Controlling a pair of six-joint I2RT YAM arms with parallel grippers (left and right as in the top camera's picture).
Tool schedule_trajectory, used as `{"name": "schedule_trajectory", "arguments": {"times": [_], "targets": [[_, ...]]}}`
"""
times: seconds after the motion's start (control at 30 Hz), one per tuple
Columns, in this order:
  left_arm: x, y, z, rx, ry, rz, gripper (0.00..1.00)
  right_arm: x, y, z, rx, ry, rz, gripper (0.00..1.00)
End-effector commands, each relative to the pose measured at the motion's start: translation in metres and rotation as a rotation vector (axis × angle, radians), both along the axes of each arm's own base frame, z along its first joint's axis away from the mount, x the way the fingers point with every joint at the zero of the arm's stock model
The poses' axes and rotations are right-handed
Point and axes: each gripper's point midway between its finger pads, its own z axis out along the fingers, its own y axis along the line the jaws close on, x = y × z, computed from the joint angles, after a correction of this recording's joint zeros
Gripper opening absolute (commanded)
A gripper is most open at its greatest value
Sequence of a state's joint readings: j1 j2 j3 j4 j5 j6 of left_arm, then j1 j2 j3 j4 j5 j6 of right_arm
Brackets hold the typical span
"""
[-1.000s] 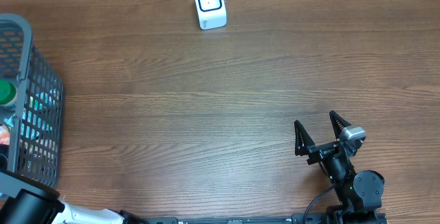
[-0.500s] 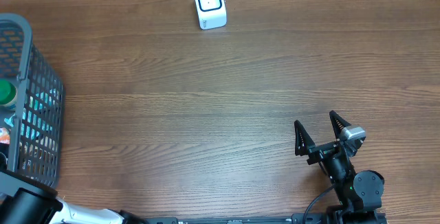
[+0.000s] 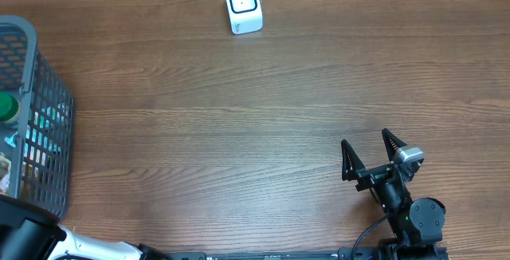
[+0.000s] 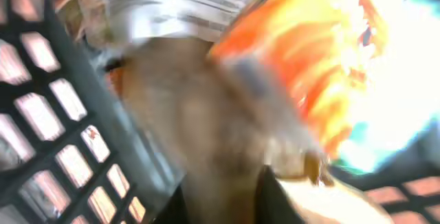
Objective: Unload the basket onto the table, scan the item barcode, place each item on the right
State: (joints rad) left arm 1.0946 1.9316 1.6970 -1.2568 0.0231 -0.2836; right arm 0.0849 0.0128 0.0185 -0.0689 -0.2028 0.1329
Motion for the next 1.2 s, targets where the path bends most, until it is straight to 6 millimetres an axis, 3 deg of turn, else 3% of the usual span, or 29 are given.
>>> {"name": "schedule_trajectory", "arguments": {"times": [0.0,0.27,0.4,0.43,0.5,0.57,0.77,1.03,1.17], "targets": [[0.009,0.009,0.061,0.147,-0.079,-0.025,0.04,0.000,-0.001,-0.002,-0.003,-0.005,-0.005,1.00],[0.019,0.002,0.145,0.375,-0.239,-0.047,0.04,0.000,-0.001,-0.002,-0.003,-0.005,-0.005,1.00],[0.024,-0.005,0.155,0.380,-0.289,-0.062,0.05,0.000,-0.001,-0.002,-0.003,-0.005,-0.005,1.00],[0.022,-0.007,0.152,0.366,-0.281,-0.061,0.12,0.000,-0.001,-0.002,-0.003,-0.005,-0.005,1.00],[0.019,-0.010,0.143,0.332,-0.252,-0.057,0.39,0.000,-0.001,-0.002,-0.003,-0.005,-0.005,1.00],[0.018,-0.012,0.130,0.285,-0.228,-0.057,0.52,0.000,-0.001,-0.002,-0.003,-0.005,-0.005,1.00],[0.014,-0.020,0.073,0.132,-0.144,-0.103,0.60,0.000,-0.001,-0.002,-0.003,-0.005,-0.005,1.00],[0.005,-0.035,-0.017,-0.013,-0.069,-0.151,0.84,0.000,-0.001,-0.002,-0.003,-0.005,-0.006,1.00],[0.002,-0.042,-0.048,-0.054,-0.049,-0.149,0.89,0.000,-0.001,-0.002,-0.003,-0.005,-0.005,1.00]]}}
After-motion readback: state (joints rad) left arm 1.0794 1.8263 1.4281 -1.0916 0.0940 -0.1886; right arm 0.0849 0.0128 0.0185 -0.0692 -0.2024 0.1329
